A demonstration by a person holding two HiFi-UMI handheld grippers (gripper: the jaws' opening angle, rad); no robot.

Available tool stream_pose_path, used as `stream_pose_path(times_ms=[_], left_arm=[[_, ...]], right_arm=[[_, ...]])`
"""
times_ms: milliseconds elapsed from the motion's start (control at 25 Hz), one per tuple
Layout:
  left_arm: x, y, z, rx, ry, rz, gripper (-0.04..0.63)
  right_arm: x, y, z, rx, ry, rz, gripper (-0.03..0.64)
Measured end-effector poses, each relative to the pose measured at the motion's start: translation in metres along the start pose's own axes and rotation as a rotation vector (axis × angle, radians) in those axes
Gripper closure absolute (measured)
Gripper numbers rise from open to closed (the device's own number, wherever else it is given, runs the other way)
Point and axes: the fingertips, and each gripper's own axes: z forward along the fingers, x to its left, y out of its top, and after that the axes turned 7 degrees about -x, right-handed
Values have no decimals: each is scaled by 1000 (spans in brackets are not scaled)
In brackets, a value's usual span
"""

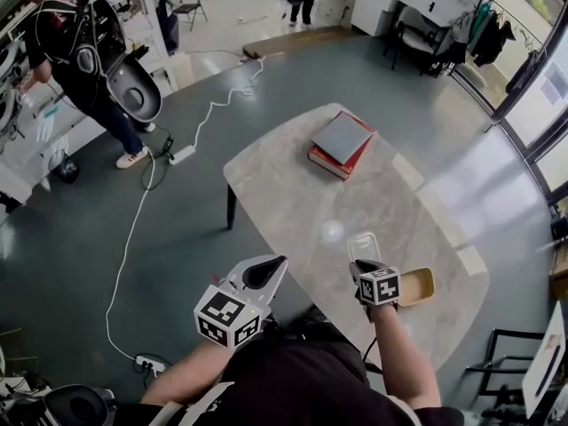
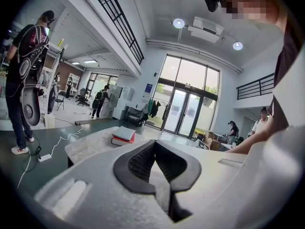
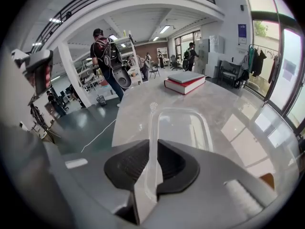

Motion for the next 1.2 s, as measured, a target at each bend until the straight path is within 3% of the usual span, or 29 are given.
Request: stream_pose_path(times_ms=[560,960,1200], left_arm=[[-26,31,36,-19,-43,50,594],[-64,49,80,-44,-53,91,594],[-81,58,89,-62,-57,112,594]], right_arm=[[2,83,-122,-348,69,47,563],[-32,113,-216,-557,117,79,561],[-40,135,-275,-738,106,123,563]])
